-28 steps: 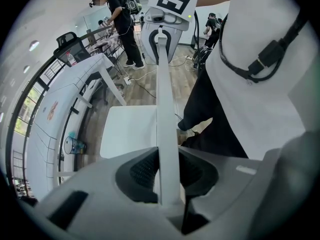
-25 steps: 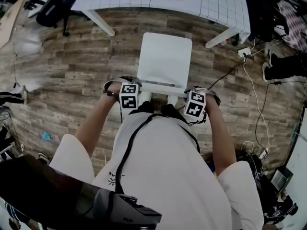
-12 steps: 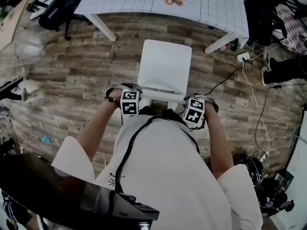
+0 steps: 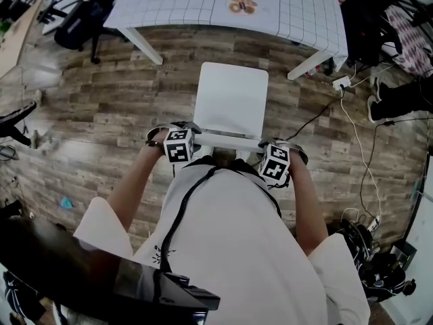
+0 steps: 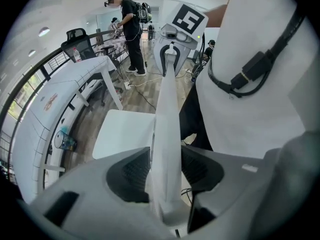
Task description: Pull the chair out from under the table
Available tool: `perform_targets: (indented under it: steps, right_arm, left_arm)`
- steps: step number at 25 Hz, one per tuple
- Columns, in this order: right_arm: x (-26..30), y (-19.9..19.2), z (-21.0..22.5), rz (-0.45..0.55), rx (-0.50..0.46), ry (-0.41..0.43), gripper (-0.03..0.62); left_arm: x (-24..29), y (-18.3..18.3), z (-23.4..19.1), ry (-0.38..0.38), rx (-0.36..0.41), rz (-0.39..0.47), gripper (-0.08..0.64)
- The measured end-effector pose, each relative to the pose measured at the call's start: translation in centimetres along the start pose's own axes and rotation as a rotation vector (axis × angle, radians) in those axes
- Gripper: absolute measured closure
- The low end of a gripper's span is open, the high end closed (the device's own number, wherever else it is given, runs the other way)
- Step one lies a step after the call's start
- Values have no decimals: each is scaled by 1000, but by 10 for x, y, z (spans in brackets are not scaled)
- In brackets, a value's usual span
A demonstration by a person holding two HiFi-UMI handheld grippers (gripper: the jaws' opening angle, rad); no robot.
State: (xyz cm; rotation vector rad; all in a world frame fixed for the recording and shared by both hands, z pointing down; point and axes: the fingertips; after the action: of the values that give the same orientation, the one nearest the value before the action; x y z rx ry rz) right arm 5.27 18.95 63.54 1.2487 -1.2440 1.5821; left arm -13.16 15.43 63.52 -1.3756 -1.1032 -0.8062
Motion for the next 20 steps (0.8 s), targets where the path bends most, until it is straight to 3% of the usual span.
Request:
perform_targets:
  steps: [5,8,10,13,16,20]
  right_arm:
    - [-21,1,-5,73,91,89,479]
    - [-46,8,2,199,209,131,484]
    - [-65,15,18,318,296,106,492]
    - [-97,27,54,542,421,-11,577]
    - [-127,37,78,743,532,-59,586]
    - [-162,47,99,893,580,-143,586]
  left_arm:
    - [-16,17,-6,-33,-32,63,321]
    - [-32,36,-12,-50,-78,143,311]
    - [-45,50,-23,-33,-104,211,311]
    - [-68,80,-50,80,-152,373,405]
    - [-100,110,-74,197,-238,542,477]
    - [-137,135,-97,294,-327,717,509]
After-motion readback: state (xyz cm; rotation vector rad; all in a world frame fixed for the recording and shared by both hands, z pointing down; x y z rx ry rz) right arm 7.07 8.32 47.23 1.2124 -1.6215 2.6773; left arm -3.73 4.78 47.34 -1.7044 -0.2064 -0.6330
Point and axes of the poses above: the fingertips, and each gripper's own axes: x forward along the fingers, z to its right, y out of its top
